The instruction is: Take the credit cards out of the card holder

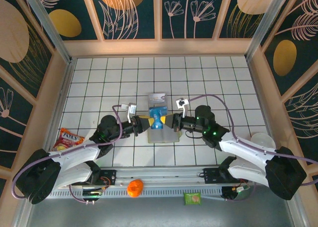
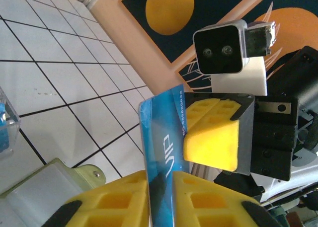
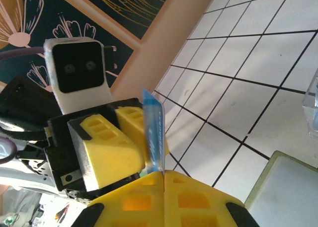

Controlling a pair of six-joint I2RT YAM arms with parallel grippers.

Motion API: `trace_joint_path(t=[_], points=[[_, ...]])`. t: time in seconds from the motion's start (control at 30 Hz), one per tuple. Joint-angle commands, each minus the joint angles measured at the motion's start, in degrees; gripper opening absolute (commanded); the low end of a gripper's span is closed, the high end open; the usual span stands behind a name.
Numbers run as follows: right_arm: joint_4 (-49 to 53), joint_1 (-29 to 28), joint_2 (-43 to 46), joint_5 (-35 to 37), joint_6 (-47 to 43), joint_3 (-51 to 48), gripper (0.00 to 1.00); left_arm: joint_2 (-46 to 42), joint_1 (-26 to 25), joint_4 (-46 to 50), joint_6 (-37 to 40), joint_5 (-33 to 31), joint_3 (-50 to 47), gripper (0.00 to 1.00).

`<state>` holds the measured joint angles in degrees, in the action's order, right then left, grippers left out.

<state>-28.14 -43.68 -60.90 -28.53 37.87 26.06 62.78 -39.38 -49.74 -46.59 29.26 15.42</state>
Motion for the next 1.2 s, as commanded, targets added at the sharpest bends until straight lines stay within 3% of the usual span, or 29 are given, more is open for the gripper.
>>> trace_joint_path(t=[0.0, 0.03, 0.07, 0.17, 0.33, 0.5, 0.7, 0.9, 1.17], points=[[1.06, -0.43, -0.79, 2.56, -1.13, 1.26, 0.00, -1.35, -0.02, -0.10, 1.26, 0.31, 0.98, 0.08], [2.30, -0.37, -0.70, 3.37, -1.66, 1.44, 0.00, -1.81, -0.08, 1.62, 2.03, -0.11, 1.65, 0.04], [4.13, -0.42, -0.58, 4.48, -1.99, 1.71, 0.07, -2.08, -0.03, 4.08, 3.05, -0.62, 2.61, 0.00], [10.36, 0.22, 1.46, 9.35, -3.46, 1.91, 0.21, -1.90, -0.05, 12.70, 7.25, -2.16, 6.37, 0.00], [20.76, 3.78, 9.39, 16.94, -4.98, 0.44, 0.22, 0.52, -0.06, 26.03, 15.04, -5.50, 14.07, 0.00], [26.17, 7.05, 14.78, 17.91, -4.87, -1.39, 0.22, 10.67, -0.25, 43.39, 27.10, -6.31, 29.72, 0.00], [27.44, 9.88, 16.31, 15.62, -4.65, -3.49, 0.21, 20.06, -0.26, 62.36, 50.35, -11.22, 47.56, 0.00], [26.74, 11.57, 17.55, 12.90, -4.52, -5.56, 0.21, 21.63, -0.26, 72.70, 72.63, -14.40, 51.33, 0.00], [26.43, 11.98, 17.19, 11.14, -4.20, -6.05, 0.21, 26.80, -0.12, 80.94, 85.22, -18.19, 56.84, 0.00]])
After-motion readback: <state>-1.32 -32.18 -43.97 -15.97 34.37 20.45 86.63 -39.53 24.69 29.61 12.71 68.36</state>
